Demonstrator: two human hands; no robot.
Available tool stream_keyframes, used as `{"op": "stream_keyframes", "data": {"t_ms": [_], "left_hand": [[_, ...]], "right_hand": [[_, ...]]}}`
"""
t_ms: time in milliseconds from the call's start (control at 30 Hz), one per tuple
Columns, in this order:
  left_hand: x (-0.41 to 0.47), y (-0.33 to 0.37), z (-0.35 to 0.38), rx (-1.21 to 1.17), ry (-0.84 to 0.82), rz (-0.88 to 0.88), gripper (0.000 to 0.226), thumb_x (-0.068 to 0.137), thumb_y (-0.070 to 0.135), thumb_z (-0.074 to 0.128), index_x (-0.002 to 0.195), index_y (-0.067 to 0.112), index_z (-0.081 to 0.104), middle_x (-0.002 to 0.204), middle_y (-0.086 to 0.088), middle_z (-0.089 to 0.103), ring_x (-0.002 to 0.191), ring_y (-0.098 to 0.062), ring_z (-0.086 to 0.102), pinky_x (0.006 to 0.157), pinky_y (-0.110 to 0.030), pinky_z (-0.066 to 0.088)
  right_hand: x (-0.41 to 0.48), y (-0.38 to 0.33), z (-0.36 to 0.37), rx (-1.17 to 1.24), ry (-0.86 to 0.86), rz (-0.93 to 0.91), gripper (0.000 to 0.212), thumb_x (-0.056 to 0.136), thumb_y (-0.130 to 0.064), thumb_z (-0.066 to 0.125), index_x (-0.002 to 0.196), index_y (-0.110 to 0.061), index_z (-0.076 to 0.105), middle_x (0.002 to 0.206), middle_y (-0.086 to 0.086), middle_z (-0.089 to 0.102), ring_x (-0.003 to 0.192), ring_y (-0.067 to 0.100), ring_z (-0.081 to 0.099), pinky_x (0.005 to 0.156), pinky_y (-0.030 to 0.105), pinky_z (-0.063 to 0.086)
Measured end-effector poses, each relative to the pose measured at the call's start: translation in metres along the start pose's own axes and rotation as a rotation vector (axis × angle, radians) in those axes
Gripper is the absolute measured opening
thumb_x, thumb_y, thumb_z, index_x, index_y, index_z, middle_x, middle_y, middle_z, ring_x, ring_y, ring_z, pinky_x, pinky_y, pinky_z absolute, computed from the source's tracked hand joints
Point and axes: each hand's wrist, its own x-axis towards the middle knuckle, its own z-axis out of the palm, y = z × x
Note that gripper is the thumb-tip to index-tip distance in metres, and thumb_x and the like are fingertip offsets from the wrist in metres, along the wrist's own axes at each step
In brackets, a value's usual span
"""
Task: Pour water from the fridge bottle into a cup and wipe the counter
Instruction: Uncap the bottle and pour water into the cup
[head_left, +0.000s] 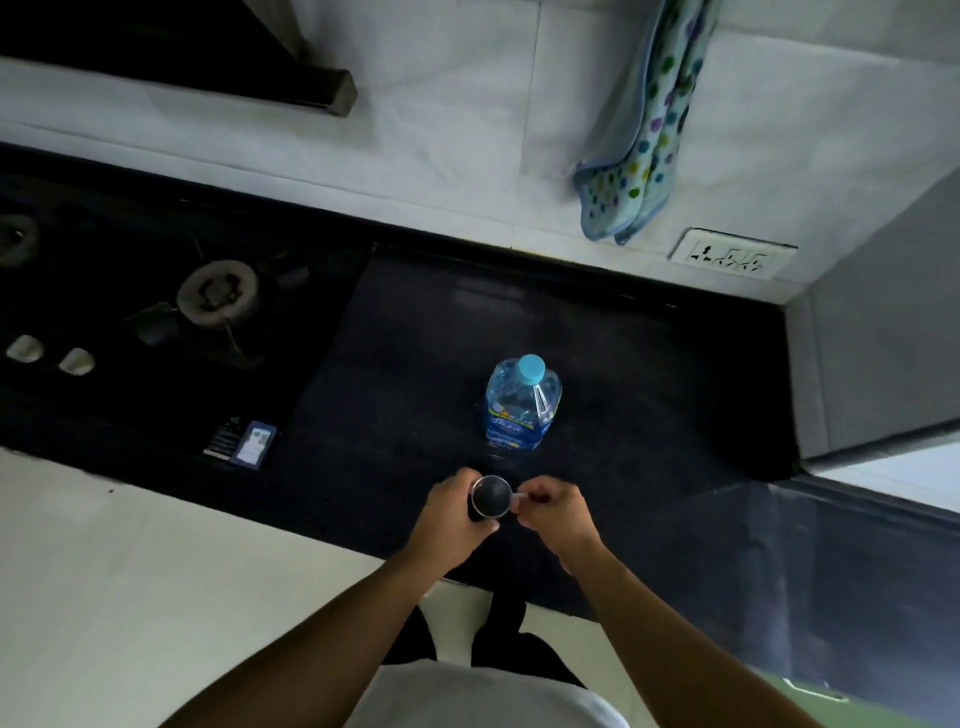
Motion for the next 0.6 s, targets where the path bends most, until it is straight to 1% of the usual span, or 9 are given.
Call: {"op": "stream_keyframes", "data": {"t_ms": [67, 167, 267, 333, 400, 467, 500, 533, 600], "left_hand": [[0.004, -0.007, -0.001, 0.017, -0.006, 0.013, 0.051, 0.064, 0.03, 0.086, 0.104, 0.03, 0.054, 0.102, 0.009, 0.064, 0.098, -0.014, 0.06, 0.085, -0.039, 0.053], [0.008, -0.014, -0.001, 0.032, -0.016, 0.048, 0.053, 0.064, 0.033, 0.086, 0.105, 0.031, 0.054, 0.103, 0.006, 0.062, 0.099, -0.015, 0.059, 0.085, -0.039, 0.054], [0.012, -0.017, -0.006, 0.029, -0.086, 0.079, 0.056, 0.065, 0.033, 0.086, 0.11, 0.029, 0.054, 0.108, 0.005, 0.06, 0.106, -0.018, 0.057, 0.089, -0.037, 0.051], [0.013, -0.014, -0.015, 0.03, -0.157, 0.092, 0.065, 0.065, 0.037, 0.087, 0.119, 0.026, 0.052, 0.115, 0.003, 0.056, 0.112, -0.019, 0.055, 0.093, -0.035, 0.049], [0.015, -0.011, -0.031, -0.018, -0.207, 0.076, 0.079, 0.066, 0.038, 0.089, 0.132, 0.023, 0.048, 0.124, 0.002, 0.051, 0.114, -0.015, 0.055, 0.093, -0.028, 0.048], [0.021, -0.006, -0.053, -0.068, -0.173, 0.064, 0.085, 0.067, 0.036, 0.09, 0.137, 0.02, 0.046, 0.126, 0.003, 0.051, 0.108, -0.009, 0.056, 0.083, -0.017, 0.045], [0.026, -0.003, -0.065, -0.089, -0.126, 0.071, 0.084, 0.067, 0.036, 0.091, 0.137, 0.02, 0.047, 0.125, 0.003, 0.053, 0.105, -0.007, 0.057, 0.08, -0.016, 0.045], [0.035, 0.002, -0.075, -0.103, -0.088, 0.081, 0.083, 0.066, 0.036, 0.091, 0.136, 0.02, 0.048, 0.124, 0.003, 0.054, 0.104, -0.007, 0.058, 0.079, -0.017, 0.045], [0.053, 0.016, -0.091, -0.102, -0.07, 0.104, 0.084, 0.067, 0.035, 0.091, 0.137, 0.02, 0.047, 0.125, 0.005, 0.054, 0.106, -0.008, 0.057, 0.085, -0.022, 0.047]], "right_hand": [[-0.001, 0.0, 0.005, 0.002, 0.015, 0.009, 0.008, 0.081, -0.009, 0.076, 0.08, -0.015, 0.072, 0.067, 0.003, 0.066, 0.064, 0.015, 0.059, 0.065, 0.035, 0.051], [0.0, 0.0, 0.009, 0.006, 0.04, 0.02, 0.008, 0.081, -0.01, 0.077, 0.08, -0.016, 0.072, 0.067, 0.004, 0.066, 0.064, 0.016, 0.059, 0.065, 0.037, 0.051], [-0.002, -0.003, 0.011, -0.018, 0.062, 0.025, 0.01, 0.08, -0.011, 0.078, 0.081, -0.018, 0.071, 0.069, 0.005, 0.067, 0.064, 0.016, 0.06, 0.068, 0.039, 0.054], [-0.005, -0.008, 0.009, -0.033, 0.082, 0.02, 0.015, 0.079, -0.015, 0.08, 0.085, -0.022, 0.068, 0.08, 0.005, 0.071, 0.072, 0.02, 0.066, 0.076, 0.042, 0.058], [-0.011, -0.017, 0.003, -0.074, 0.124, 0.009, 0.02, 0.079, -0.018, 0.08, 0.09, -0.026, 0.066, 0.087, 0.0, 0.071, 0.084, 0.022, 0.068, 0.081, 0.041, 0.057], [-0.019, -0.032, -0.009, -0.112, 0.189, -0.011, 0.02, 0.083, -0.019, 0.077, 0.1, -0.023, 0.066, 0.088, -0.005, 0.069, 0.086, 0.018, 0.067, 0.078, 0.034, 0.056], [-0.023, -0.041, -0.015, -0.124, 0.227, -0.025, 0.022, 0.085, -0.021, 0.075, 0.105, -0.022, 0.066, 0.091, -0.007, 0.068, 0.088, 0.015, 0.066, 0.076, 0.029, 0.054], [-0.028, -0.051, -0.022, -0.129, 0.274, -0.048, 0.024, 0.087, -0.023, 0.074, 0.11, -0.021, 0.066, 0.095, -0.008, 0.067, 0.091, 0.014, 0.065, 0.076, 0.026, 0.052], [-0.036, -0.073, -0.033, -0.114, 0.354, -0.125, 0.024, 0.089, -0.022, 0.071, 0.112, -0.022, 0.065, 0.1, -0.009, 0.066, 0.093, 0.01, 0.063, 0.075, 0.02, 0.047]]}}
